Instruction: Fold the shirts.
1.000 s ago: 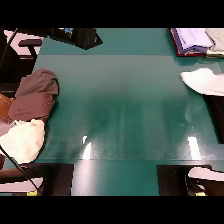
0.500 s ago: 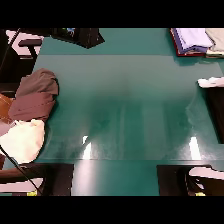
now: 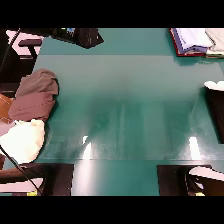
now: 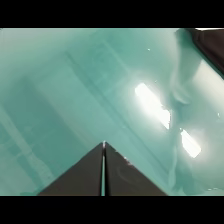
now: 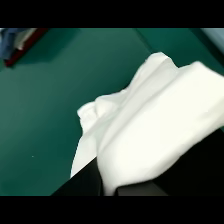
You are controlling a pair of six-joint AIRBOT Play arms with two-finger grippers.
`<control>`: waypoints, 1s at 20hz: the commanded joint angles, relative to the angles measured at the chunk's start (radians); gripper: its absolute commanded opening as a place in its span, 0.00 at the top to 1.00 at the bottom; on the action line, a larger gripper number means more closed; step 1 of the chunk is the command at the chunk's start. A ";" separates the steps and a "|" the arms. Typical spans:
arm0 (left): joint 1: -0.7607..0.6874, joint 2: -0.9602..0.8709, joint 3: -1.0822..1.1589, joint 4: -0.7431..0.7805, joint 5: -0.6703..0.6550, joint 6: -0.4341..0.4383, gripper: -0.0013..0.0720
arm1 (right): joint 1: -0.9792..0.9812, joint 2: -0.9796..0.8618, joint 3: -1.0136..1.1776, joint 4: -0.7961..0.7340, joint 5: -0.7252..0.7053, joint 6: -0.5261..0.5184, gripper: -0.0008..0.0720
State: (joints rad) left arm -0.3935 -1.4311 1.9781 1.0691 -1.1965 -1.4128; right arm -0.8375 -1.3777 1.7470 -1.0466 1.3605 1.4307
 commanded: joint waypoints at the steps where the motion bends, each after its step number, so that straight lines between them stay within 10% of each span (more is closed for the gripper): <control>1: 0.000 0.000 0.000 0.002 -0.010 0.008 0.94 | -0.058 0.067 -0.142 -0.138 0.036 0.008 0.97; 4: 0.000 0.000 0.000 0.004 -0.027 0.008 0.94 | -0.122 0.106 -0.286 -0.188 0.070 0.008 0.87; 6: 0.000 0.000 0.000 0.005 -0.035 0.012 0.94 | -0.166 0.127 -0.367 -0.185 0.074 0.008 0.23; 7: 0.000 0.000 0.000 0.005 -0.036 0.018 0.94 | -0.183 0.140 -0.400 -0.185 0.073 0.008 0.14; 14: 0.000 0.000 0.000 0.005 -0.028 0.018 0.94 | -0.129 0.260 -0.419 -0.010 -0.051 0.008 0.14; 20: 0.000 0.000 0.000 -0.003 -0.018 0.018 0.94 | 0.312 0.348 -0.419 0.130 -0.119 0.008 0.15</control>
State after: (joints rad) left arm -0.3935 -1.4311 1.9781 1.0710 -1.2274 -1.3949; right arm -0.7155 -1.0668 1.3296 -0.9771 1.2854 1.4384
